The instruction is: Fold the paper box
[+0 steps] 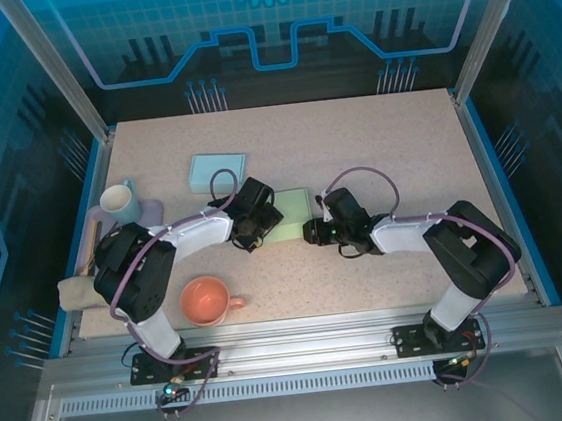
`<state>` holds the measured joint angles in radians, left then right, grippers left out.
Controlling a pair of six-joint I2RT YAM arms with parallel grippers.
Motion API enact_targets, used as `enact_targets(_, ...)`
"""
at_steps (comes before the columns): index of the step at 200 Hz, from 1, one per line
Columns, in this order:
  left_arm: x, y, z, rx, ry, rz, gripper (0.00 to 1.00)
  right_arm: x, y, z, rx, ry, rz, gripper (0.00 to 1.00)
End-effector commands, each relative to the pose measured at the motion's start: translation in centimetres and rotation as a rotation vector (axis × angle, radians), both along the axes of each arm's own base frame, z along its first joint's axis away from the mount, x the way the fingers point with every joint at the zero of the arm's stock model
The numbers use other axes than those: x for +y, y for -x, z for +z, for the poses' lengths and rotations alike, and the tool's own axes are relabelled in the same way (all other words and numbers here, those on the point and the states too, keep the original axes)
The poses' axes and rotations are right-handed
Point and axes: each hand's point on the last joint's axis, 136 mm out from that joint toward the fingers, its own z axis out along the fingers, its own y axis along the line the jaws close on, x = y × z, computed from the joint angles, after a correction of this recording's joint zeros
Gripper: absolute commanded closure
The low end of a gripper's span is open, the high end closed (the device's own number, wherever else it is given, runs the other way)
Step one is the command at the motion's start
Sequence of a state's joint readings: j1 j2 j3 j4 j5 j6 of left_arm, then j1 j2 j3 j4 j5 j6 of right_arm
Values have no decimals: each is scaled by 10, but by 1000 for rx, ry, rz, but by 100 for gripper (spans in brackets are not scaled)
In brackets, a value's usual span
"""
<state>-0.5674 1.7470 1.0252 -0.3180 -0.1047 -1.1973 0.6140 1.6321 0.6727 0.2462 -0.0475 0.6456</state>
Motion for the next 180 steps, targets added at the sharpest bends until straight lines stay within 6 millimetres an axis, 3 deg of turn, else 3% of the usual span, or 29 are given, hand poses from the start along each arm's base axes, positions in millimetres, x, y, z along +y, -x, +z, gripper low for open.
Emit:
enact_targets(1,27,29,-37,139,-127,-4,23,0,-1,-13,-51,35,12,65)
enact_targets(51,29,31,-42,151,-141,-13,23,4,-3,-23,-123,11,34,66)
enact_targets(101,30,32,-46,163,-153,-19,23,-8,-10,-35,-149,62,-18,63)
enact_targets(180,30,31,-47,173,-154,-24,23,-15,-25,-32,-137,91,-104,60)
